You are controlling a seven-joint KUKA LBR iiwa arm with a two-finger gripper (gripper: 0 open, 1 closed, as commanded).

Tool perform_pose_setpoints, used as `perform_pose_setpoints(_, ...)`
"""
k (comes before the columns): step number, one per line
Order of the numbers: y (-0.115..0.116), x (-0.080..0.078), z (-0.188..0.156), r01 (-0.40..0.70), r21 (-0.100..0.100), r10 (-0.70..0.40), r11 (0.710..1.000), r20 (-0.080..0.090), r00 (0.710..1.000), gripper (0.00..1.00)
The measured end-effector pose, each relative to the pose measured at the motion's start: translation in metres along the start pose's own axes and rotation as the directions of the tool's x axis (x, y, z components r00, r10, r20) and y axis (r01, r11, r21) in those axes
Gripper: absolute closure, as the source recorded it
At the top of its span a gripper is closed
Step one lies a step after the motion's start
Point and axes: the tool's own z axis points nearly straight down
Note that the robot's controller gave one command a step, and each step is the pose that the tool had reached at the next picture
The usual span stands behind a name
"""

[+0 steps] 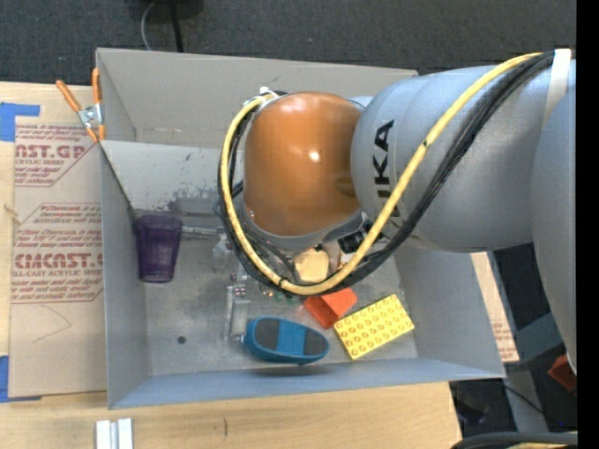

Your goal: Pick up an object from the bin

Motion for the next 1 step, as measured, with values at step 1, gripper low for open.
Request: perform_pose_setpoints(1,-0.0013,-0.0017,-0.0047,-0.003,-0.002,0.003,1.000,0.008,1.000,0.00)
